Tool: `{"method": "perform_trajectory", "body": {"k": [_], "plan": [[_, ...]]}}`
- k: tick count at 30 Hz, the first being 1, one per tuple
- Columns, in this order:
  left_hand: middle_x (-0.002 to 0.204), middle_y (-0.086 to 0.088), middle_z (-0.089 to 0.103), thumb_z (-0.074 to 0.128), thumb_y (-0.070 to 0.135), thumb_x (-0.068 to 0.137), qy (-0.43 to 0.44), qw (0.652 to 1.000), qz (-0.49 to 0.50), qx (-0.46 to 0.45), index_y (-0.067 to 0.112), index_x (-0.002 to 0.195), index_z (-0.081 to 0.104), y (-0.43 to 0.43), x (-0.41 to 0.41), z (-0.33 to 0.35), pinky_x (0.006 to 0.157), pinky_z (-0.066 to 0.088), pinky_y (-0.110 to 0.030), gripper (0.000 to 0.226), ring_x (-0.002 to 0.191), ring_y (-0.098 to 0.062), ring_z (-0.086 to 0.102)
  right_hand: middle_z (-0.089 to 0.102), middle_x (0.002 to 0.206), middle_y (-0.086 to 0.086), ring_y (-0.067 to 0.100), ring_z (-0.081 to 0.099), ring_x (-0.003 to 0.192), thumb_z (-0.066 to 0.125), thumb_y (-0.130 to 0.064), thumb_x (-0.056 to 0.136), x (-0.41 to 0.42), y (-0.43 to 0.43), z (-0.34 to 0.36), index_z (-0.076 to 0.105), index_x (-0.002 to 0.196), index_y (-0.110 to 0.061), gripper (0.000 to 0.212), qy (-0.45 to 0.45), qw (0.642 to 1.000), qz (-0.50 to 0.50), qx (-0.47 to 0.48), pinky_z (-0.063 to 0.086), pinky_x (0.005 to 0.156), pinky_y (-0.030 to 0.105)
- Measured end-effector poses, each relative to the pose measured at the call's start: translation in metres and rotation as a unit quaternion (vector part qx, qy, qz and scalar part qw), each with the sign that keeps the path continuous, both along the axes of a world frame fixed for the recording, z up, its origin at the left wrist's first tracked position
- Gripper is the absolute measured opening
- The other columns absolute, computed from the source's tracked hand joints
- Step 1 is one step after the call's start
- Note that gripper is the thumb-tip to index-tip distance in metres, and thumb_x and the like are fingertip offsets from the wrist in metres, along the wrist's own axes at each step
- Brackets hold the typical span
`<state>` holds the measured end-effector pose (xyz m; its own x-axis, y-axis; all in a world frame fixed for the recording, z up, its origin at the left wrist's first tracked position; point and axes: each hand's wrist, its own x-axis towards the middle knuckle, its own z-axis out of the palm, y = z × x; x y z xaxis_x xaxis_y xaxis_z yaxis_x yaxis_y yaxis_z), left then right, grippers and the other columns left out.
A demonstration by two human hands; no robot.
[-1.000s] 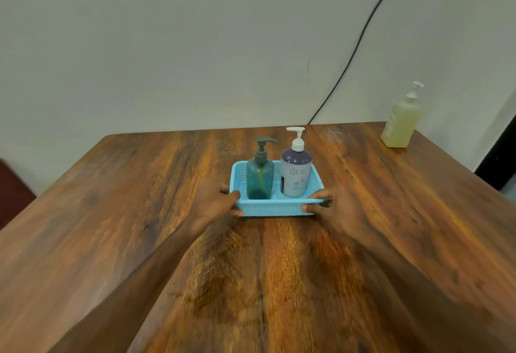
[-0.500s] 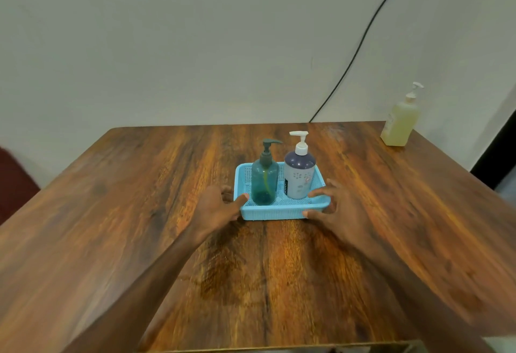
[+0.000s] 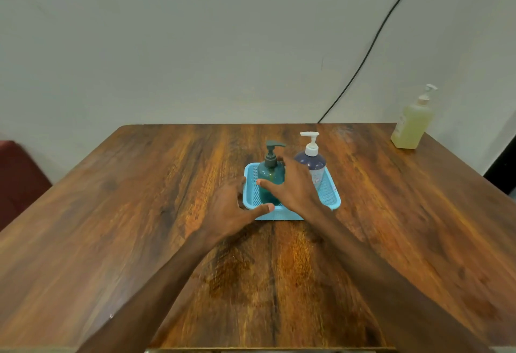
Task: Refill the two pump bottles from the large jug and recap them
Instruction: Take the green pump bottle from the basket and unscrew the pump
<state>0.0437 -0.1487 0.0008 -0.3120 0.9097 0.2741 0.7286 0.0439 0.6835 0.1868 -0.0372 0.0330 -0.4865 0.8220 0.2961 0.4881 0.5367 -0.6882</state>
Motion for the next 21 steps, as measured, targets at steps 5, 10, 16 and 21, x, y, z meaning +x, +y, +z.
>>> {"method": "perform_trajectory", "body": {"k": [5, 10, 16, 21], "plan": [[0.111, 0.013, 0.075, 0.071, 0.083, 0.07, -0.026, 1.0, -0.007, 0.012, 0.026, 0.128, 0.067, 0.001, 0.0, -0.003, 0.069, 0.064, -0.031, 0.081, 0.086, -0.003, 0.073, 0.066, 0.126, -0.003, 0.015, 0.063, 0.112, 0.086, -0.046, 0.074, 0.005, -0.005, 0.001, 0.056, 0.126, -0.021, 0.065, 0.032, 0.999, -0.019, 0.003, 0.047, 0.09, 0.022], [0.131, 0.024, 0.057, 0.074, 0.078, 0.069, -0.039, 0.999, -0.007, 0.011, 0.027, 0.141, 0.06, 0.001, 0.003, -0.005, 0.073, 0.064, -0.022, 0.09, 0.096, 0.002, 0.069, 0.066, 0.125, -0.007, 0.009, 0.062, 0.106, 0.086, -0.048, 0.073, 0.03, -0.012, 0.021, 0.057, 0.126, -0.024, 0.065, 0.09, 0.995, -0.025, 0.021, 0.052, 0.094, 0.024], [0.127, 0.012, 0.072, 0.08, 0.063, 0.078, -0.045, 0.999, -0.01, 0.02, 0.029, 0.136, 0.065, 0.011, 0.005, -0.005, 0.068, 0.061, -0.018, 0.069, 0.097, -0.002, 0.073, 0.066, 0.127, -0.008, 0.007, 0.063, 0.107, 0.088, -0.047, 0.07, 0.067, -0.015, 0.042, 0.058, 0.128, -0.025, 0.069, 0.106, 0.994, -0.029, 0.028, 0.056, 0.092, 0.028], [0.127, 0.006, 0.074, 0.082, 0.055, 0.082, -0.041, 0.999, -0.007, 0.007, 0.026, 0.139, 0.065, 0.021, 0.006, -0.004, 0.06, 0.057, -0.014, 0.066, 0.091, -0.002, 0.074, 0.066, 0.123, -0.014, 0.004, 0.065, 0.105, 0.09, -0.04, 0.071, 0.103, -0.025, 0.045, 0.059, 0.125, -0.029, 0.063, 0.111, 0.994, -0.015, 0.012, 0.054, 0.088, 0.018]]}}
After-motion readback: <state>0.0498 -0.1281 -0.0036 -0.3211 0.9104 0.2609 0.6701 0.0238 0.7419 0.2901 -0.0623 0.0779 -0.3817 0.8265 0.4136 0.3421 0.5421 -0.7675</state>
